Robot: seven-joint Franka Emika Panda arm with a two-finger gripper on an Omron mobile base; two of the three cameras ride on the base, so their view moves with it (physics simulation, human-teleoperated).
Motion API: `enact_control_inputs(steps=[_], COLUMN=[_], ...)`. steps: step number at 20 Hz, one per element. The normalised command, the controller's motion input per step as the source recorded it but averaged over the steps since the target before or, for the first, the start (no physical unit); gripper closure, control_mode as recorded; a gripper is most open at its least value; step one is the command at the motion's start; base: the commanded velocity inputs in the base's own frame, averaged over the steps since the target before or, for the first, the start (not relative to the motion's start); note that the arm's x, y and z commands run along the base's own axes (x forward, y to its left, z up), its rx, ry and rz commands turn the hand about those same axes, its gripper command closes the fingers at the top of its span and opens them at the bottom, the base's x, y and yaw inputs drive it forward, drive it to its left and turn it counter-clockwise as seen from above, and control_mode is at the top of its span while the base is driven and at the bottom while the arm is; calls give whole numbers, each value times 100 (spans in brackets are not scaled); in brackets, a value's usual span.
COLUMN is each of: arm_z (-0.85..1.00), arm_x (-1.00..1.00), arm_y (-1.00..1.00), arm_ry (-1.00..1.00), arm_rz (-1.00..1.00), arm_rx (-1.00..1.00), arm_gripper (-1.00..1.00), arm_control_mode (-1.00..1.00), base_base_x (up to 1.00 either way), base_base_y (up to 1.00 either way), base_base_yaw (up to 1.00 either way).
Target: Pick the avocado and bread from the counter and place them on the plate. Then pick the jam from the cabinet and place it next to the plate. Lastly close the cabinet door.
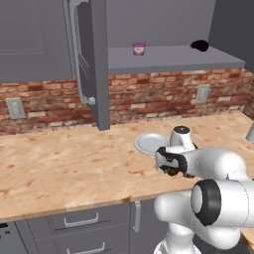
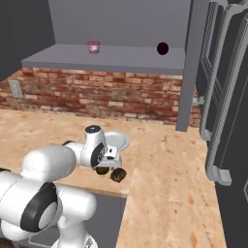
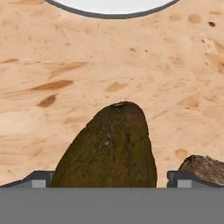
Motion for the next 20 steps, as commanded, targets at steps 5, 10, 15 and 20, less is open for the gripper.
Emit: enact_control_inputs(steps=[5, 10, 15, 20], arm_z=[-63, -63, -4, 24], arm_x=[0, -7, -9, -4], arm_y=[0, 0, 16, 26], arm_ry=[9, 8, -12, -34], arm_rz=[0, 0, 0, 0], arm_rx=[-1, 0, 0, 0], arm_gripper=[100, 100, 100, 100], arm_control_mode=[-100, -100, -100, -100], base_base_x=[0, 0, 0, 0], base_base_y=[0, 0, 0, 0], base_base_yaw=[0, 0, 0, 0])
